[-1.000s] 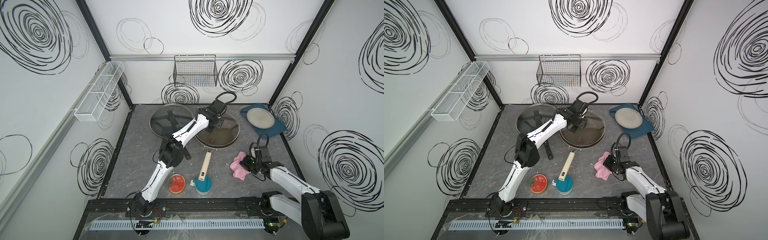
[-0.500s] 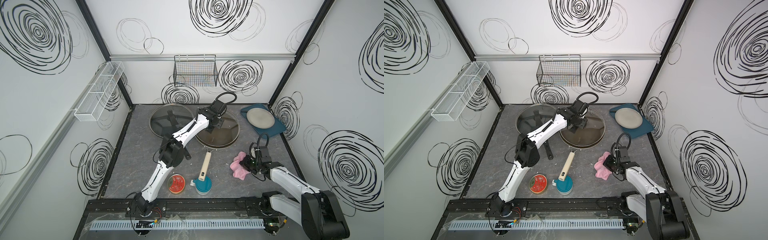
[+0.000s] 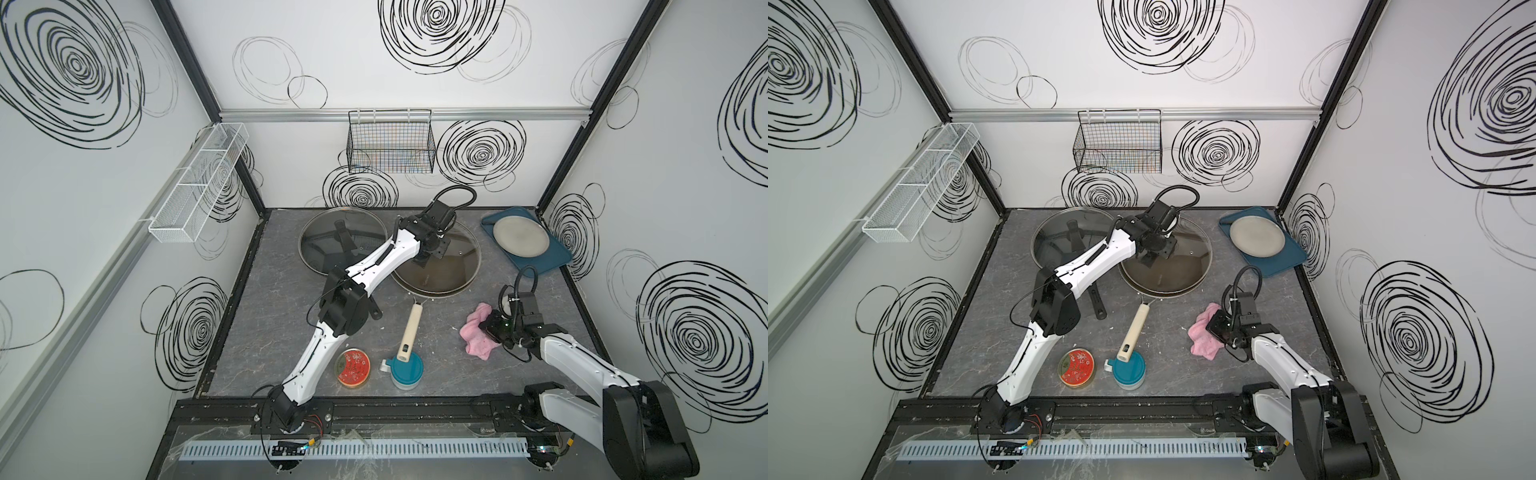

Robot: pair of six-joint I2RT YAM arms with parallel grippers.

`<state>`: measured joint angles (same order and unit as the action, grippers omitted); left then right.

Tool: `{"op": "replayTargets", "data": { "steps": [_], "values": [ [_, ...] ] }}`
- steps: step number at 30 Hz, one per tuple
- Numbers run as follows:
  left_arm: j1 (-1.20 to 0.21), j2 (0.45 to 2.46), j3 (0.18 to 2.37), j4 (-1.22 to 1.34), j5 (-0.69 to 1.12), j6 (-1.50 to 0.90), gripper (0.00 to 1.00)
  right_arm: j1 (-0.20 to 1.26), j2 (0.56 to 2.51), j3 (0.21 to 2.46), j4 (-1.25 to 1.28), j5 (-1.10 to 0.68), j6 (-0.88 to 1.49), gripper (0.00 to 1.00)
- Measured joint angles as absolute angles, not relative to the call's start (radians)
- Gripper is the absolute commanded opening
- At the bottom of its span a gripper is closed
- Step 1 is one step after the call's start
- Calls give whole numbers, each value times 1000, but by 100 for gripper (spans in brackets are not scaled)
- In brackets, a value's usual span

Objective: Wipe the pot lid with a cloth
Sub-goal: Place the pot lid on the cooking pot.

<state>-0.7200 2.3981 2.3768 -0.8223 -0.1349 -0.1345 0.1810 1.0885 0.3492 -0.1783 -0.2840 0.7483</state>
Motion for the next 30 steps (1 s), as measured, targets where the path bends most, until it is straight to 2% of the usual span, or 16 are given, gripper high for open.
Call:
{"op": "replayTargets", "data": {
  "steps": [10, 15, 30],
  "values": [
    [-720, 2398, 2377, -838, -142, -135, 27, 181, 1089, 348, -176, -285, 751, 0],
    [-720, 2395, 2360, -831, -144, -135, 34, 181, 1088, 347, -175, -287, 752, 0],
    [-724, 2384, 2340, -820, -154, -139, 36, 181, 1080, 345, -175, -288, 762, 0]
  ]
}}
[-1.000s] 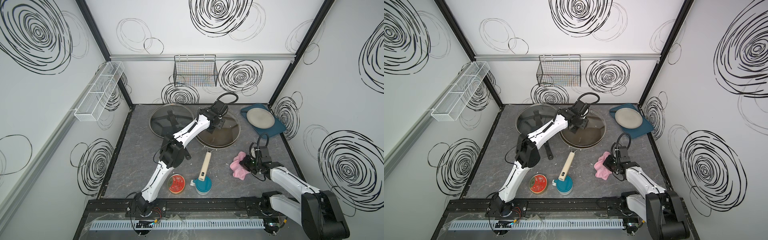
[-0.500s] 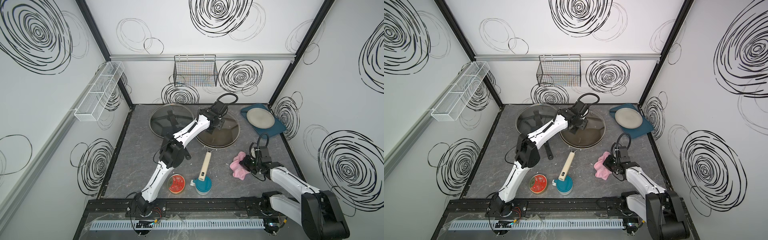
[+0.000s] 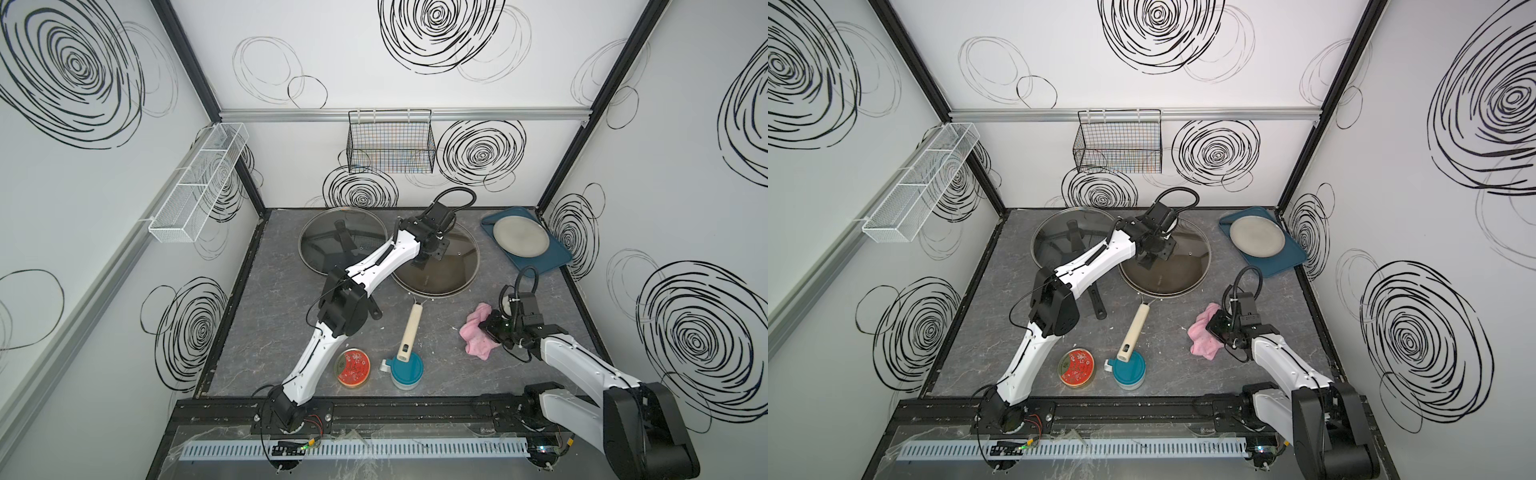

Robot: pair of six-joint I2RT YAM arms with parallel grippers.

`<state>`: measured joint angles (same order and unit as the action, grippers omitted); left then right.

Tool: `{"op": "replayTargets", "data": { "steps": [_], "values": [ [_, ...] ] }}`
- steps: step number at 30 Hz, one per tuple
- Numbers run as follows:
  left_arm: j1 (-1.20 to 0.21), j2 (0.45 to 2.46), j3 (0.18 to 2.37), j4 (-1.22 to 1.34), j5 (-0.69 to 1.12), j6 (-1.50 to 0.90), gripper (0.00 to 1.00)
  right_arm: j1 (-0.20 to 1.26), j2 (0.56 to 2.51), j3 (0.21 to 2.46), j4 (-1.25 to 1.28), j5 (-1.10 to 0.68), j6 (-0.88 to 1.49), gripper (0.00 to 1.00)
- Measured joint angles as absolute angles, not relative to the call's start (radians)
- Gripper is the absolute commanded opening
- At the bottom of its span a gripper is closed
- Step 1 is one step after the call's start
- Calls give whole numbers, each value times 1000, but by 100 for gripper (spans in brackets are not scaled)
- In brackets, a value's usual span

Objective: Wipe the pot lid with a cloth
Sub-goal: Place the pot lid on the cooking pot.

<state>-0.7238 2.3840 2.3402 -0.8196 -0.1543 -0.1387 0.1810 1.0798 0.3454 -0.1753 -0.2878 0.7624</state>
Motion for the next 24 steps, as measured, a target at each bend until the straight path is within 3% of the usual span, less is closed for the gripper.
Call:
{"op": "replayTargets", "data": {
  "steps": [16, 24],
  "values": [
    [-729, 2362, 2309, -811, -168, -140, 38, 184, 1061, 344, -176, -288, 767, 0],
    [-733, 2311, 2308, -800, -176, -142, 46, 189, 1053, 344, -176, -288, 767, 0]
  ]
}}
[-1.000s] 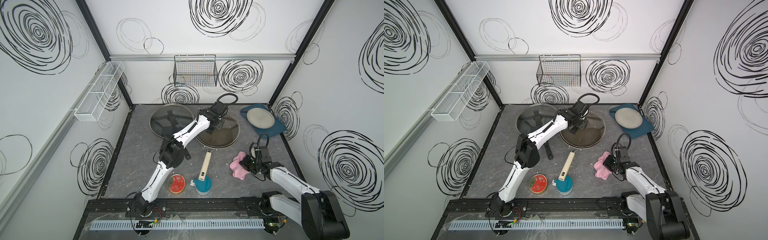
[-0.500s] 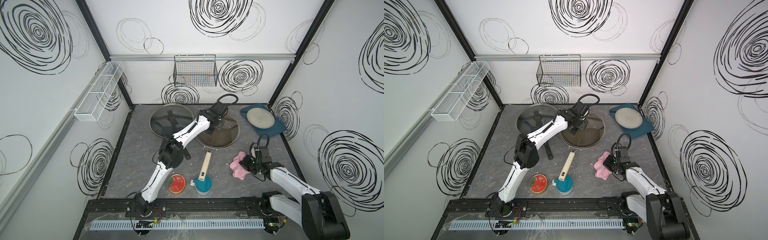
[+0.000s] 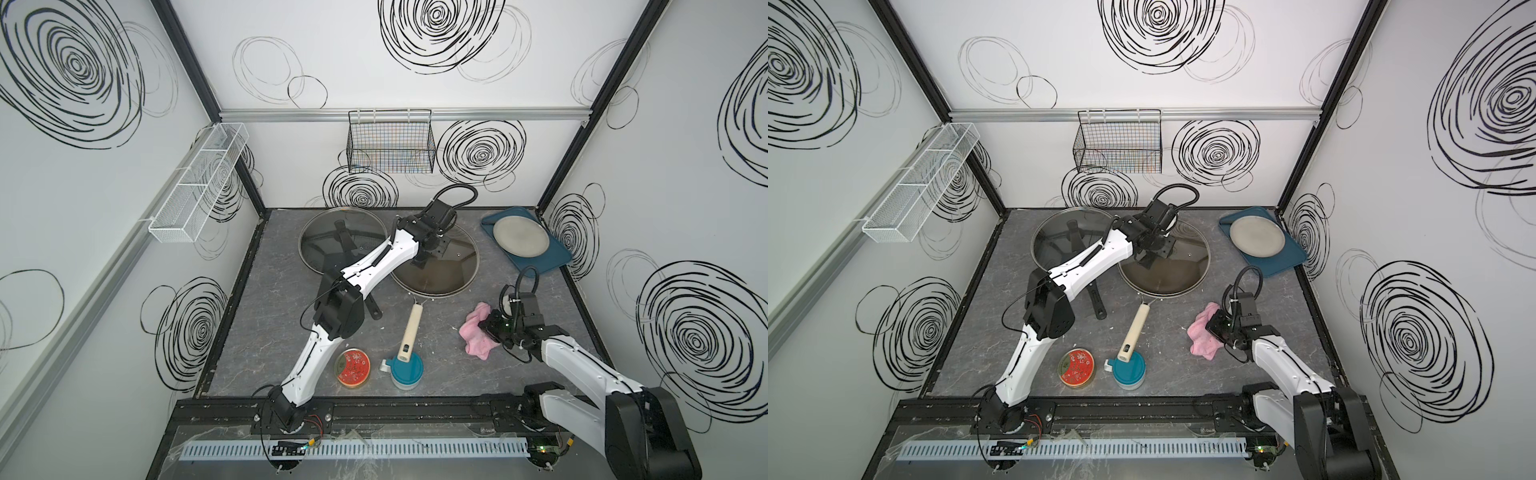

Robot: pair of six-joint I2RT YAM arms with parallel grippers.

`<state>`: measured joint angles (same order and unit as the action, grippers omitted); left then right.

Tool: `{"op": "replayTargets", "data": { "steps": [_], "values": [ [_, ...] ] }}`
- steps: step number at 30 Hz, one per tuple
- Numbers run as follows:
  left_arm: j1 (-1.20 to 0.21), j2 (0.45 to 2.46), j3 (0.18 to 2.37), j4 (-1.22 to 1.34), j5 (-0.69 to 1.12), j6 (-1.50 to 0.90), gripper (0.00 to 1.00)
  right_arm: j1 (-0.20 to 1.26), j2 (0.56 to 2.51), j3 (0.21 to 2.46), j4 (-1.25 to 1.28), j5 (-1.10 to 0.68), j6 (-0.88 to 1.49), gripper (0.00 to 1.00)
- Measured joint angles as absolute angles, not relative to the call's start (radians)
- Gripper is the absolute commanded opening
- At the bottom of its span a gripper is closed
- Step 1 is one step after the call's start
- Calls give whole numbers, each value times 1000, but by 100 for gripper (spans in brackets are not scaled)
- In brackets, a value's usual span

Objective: Wipe the pot lid with a cloth
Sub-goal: Place the pot lid on the cooking pot.

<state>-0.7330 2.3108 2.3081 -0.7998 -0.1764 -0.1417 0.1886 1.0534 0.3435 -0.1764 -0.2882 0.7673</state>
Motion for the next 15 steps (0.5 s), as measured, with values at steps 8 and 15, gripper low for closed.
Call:
{"op": "replayTargets", "data": {
  "steps": [8, 15],
  "values": [
    [-733, 2265, 2308, -778, -174, -150, 46, 194, 1052, 344, -176, -288, 770, 0],
    [-733, 2265, 2300, -776, -159, -154, 46, 194, 1052, 344, -176, -288, 771, 0]
  ]
}}
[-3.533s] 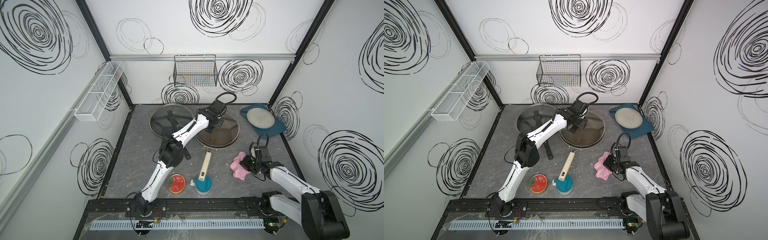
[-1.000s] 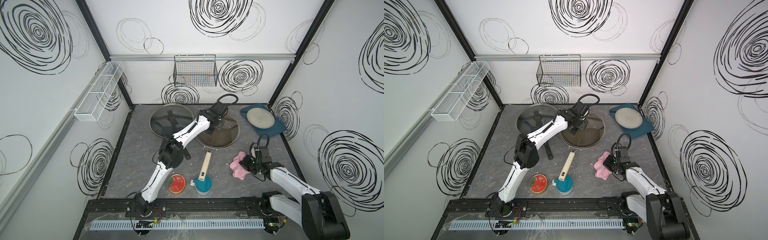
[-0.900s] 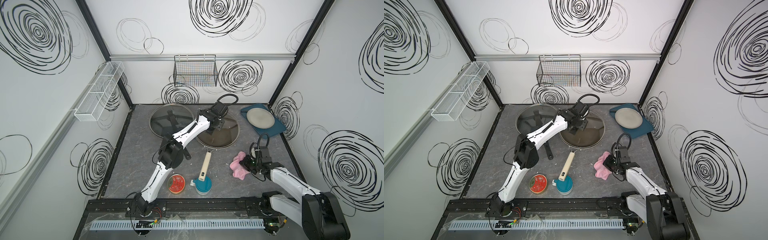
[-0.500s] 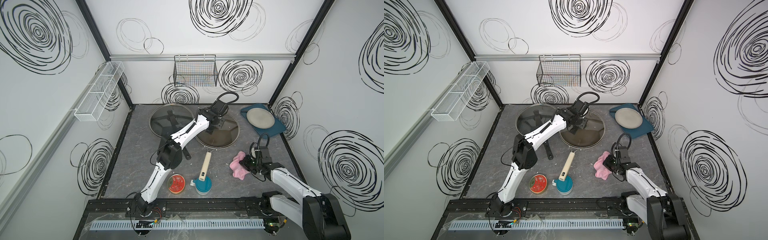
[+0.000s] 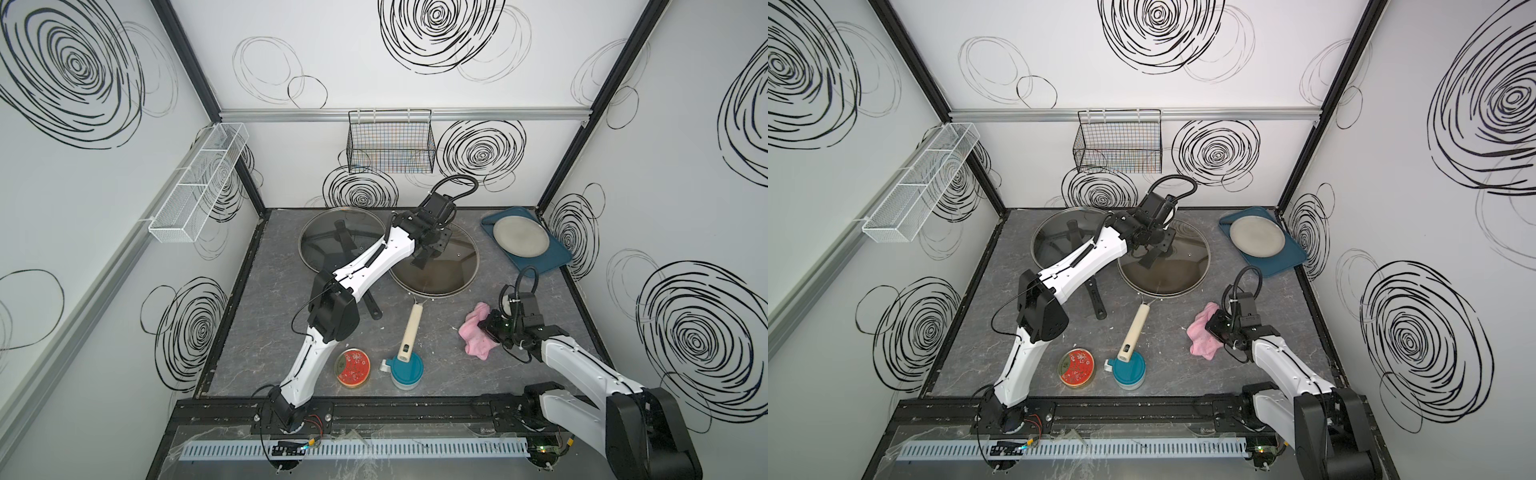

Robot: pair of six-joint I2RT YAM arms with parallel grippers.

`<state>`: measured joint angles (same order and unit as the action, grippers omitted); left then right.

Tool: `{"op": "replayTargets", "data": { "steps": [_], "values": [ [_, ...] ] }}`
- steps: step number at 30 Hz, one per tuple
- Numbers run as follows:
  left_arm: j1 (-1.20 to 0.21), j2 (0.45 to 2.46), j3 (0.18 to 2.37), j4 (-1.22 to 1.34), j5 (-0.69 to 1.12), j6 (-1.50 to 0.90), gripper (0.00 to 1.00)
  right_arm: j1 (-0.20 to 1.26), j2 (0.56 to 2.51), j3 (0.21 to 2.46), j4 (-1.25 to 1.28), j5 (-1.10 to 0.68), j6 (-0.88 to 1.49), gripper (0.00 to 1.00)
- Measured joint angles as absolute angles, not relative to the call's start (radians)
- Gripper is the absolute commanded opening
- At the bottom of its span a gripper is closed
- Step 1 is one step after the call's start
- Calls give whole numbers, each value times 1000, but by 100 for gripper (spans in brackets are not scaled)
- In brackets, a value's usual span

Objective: Wipe the pot lid with a cloth
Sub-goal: Place the pot lid on the cooking pot.

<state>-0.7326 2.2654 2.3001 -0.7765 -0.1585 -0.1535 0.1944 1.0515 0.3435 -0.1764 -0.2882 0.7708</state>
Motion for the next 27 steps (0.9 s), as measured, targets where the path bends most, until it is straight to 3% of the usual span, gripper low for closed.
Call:
{"op": "replayTargets", "data": {
  "steps": [16, 22, 27],
  "values": [
    [-732, 2230, 2169, -751, -141, -184, 43, 197, 1036, 344, -184, -287, 770, 0],
    [-694, 2103, 2086, -703, -141, -199, 45, 231, 1004, 373, -251, -256, 764, 0],
    [-574, 1953, 1970, -646, -149, -220, 48, 291, 971, 438, -295, -200, 759, 0]
  ]
}}
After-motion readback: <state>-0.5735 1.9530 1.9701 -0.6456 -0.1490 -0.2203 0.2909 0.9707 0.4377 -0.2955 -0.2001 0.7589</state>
